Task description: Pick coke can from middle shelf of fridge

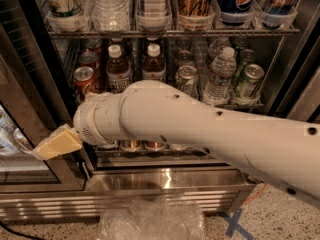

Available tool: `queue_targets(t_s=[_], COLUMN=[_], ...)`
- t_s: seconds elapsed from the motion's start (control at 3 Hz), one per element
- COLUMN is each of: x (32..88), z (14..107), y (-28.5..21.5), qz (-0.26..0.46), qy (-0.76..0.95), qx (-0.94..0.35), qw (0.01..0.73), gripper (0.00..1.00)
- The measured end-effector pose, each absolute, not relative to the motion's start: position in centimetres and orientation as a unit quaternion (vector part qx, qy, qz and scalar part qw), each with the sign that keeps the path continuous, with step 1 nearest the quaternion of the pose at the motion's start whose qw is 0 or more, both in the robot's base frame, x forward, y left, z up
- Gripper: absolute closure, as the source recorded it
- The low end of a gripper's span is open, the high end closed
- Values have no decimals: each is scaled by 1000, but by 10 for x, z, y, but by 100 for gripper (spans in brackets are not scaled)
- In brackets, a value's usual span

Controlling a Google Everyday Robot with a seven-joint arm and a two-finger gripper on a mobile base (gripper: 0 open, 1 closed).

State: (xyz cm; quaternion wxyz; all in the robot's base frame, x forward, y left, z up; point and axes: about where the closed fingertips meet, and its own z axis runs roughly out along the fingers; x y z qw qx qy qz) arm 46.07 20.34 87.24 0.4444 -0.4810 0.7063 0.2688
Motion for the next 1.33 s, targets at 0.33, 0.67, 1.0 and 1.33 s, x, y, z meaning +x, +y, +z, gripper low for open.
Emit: queue_targets(t_s=[0.33, 0.67, 1.0, 1.33], x=[459, 446, 424, 424], z=[865, 846, 816, 816], y=[255, 299, 325, 322], qz=[323, 370, 399, 399], qy=[646, 587, 583, 583], qx=[-506, -531, -521, -521], qw=[471, 486, 479, 479], gripper=[0, 0, 0, 0])
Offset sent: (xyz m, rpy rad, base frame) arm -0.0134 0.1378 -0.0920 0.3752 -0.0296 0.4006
